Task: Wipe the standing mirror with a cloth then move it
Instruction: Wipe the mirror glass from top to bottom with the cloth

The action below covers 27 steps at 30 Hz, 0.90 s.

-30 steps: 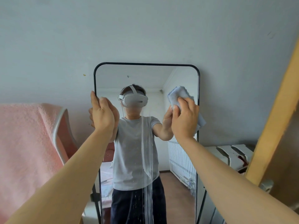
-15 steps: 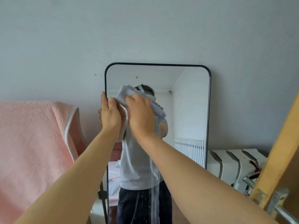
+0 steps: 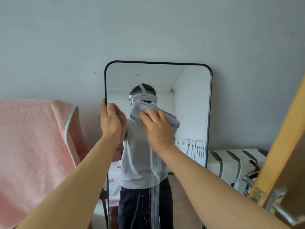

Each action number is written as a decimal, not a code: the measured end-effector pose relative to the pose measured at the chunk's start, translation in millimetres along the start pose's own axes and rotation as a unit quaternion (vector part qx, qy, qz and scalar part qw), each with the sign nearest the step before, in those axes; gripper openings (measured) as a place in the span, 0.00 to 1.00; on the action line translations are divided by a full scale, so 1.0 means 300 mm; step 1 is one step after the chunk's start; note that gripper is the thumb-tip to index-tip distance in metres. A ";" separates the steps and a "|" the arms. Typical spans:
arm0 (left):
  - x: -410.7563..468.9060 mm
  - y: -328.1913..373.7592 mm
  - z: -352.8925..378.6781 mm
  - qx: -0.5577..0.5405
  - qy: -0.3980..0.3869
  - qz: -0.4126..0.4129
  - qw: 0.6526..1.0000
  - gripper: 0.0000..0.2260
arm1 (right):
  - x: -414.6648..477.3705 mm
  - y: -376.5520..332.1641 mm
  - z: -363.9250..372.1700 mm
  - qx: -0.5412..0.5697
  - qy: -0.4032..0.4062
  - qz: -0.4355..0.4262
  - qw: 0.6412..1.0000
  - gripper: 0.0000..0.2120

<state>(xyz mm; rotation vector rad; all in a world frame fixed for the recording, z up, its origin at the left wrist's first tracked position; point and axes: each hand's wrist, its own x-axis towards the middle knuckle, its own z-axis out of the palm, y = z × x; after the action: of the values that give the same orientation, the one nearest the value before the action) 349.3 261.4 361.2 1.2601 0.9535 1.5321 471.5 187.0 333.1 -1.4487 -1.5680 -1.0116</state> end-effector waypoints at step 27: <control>-0.031 -0.077 -0.011 0.041 0.016 0.000 0.999 0.27 | -0.074 0.098 -0.086 -0.022 0.085 0.235 0.968 0.11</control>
<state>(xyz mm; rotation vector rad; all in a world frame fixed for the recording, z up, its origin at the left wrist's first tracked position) 350.4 259.2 336.2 1.2968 1.0469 1.5315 502.8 155.7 324.7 -1.6155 -1.0165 -0.8606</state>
